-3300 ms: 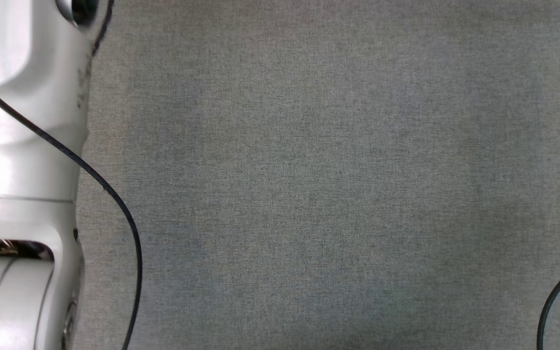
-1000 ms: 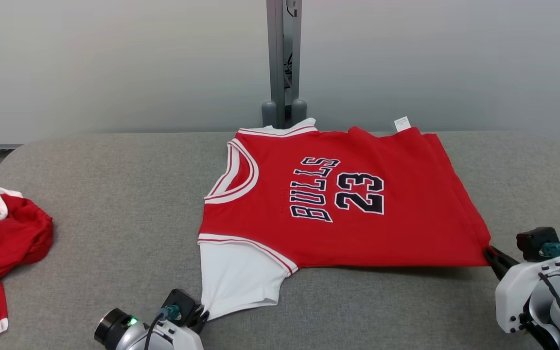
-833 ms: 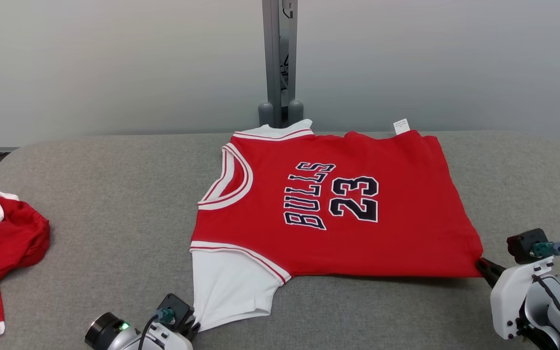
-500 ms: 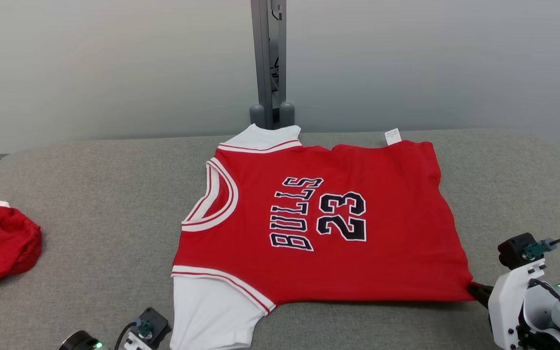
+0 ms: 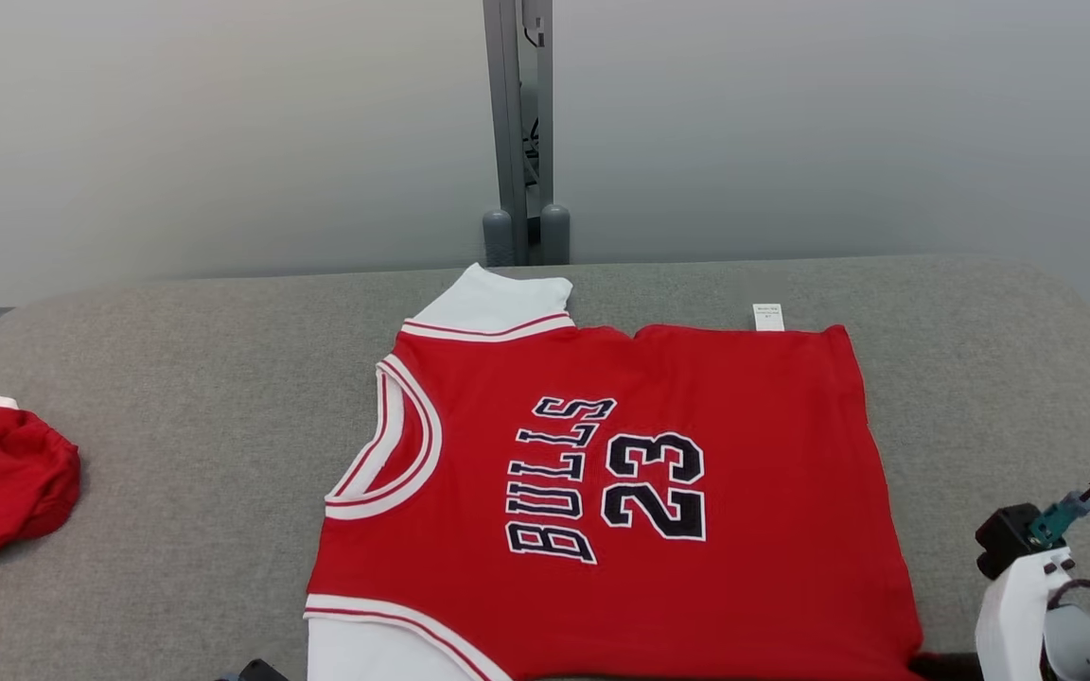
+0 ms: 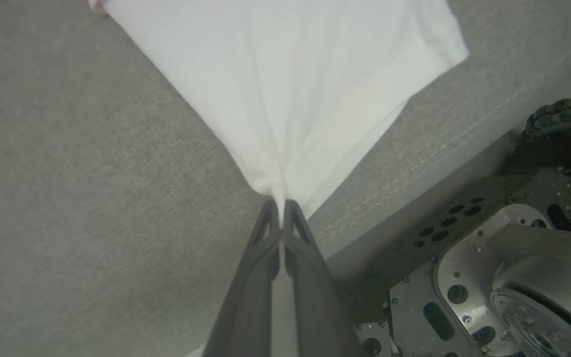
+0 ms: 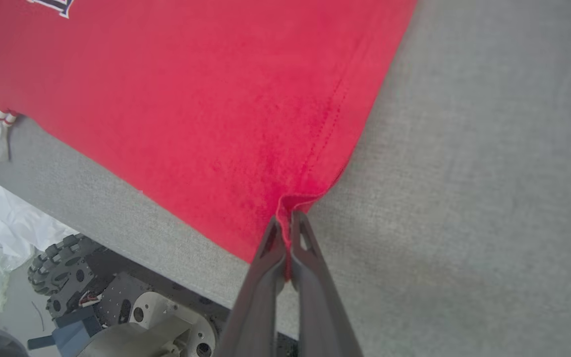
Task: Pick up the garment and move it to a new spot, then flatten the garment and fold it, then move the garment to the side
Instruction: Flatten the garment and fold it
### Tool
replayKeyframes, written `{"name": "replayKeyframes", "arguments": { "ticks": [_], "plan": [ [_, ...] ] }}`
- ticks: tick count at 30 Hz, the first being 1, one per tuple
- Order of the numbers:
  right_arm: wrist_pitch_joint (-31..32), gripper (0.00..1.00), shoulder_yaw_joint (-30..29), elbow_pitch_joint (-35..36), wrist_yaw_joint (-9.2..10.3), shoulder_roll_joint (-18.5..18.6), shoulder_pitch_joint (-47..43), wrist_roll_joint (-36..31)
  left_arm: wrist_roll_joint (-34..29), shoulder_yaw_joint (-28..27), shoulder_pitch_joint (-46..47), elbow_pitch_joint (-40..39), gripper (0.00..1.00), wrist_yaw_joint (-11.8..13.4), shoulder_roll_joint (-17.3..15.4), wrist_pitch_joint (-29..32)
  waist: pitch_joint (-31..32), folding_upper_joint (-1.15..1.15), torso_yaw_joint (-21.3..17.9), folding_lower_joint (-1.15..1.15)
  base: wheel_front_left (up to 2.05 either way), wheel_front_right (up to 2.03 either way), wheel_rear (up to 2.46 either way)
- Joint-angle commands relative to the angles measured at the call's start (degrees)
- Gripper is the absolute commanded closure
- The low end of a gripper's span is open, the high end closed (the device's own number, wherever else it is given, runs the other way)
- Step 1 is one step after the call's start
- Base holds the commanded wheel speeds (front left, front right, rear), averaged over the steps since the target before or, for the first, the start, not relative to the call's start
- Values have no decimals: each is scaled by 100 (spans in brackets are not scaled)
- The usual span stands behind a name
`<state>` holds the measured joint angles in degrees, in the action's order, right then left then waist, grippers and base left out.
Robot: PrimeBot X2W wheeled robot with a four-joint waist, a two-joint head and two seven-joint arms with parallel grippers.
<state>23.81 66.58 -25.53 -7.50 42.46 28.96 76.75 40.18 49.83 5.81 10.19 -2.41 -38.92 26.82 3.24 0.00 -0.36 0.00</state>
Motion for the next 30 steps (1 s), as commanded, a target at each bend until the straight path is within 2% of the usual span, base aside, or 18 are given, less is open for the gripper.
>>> {"name": "replayKeyframes", "arguments": {
  "ticks": [1,7,17,23,30],
  "plan": [
    [128,100,9,50,1,116,-132,120,73,-34,-98,-67,100,65,-94,54,6,0,2,0,0,0,0],
    [622,100,-2,399,1,485,-382,560,378,-78,-388,-601,100,182,-392,368,19,0,10,0,0,0,0],
    [1039,100,-22,828,1,682,-597,997,1046,-62,-697,-1457,100,148,-818,1114,-10,0,22,0,0,0,0],
    [1038,100,-60,874,1,706,-615,1015,1183,-91,-723,-1702,100,193,-907,1270,-45,0,19,0,0,0,0],
    [748,100,-280,901,1,588,-566,1093,1562,-471,-554,-1884,100,309,-884,1085,-102,0,2,0,0,0,0]
  ]
}}
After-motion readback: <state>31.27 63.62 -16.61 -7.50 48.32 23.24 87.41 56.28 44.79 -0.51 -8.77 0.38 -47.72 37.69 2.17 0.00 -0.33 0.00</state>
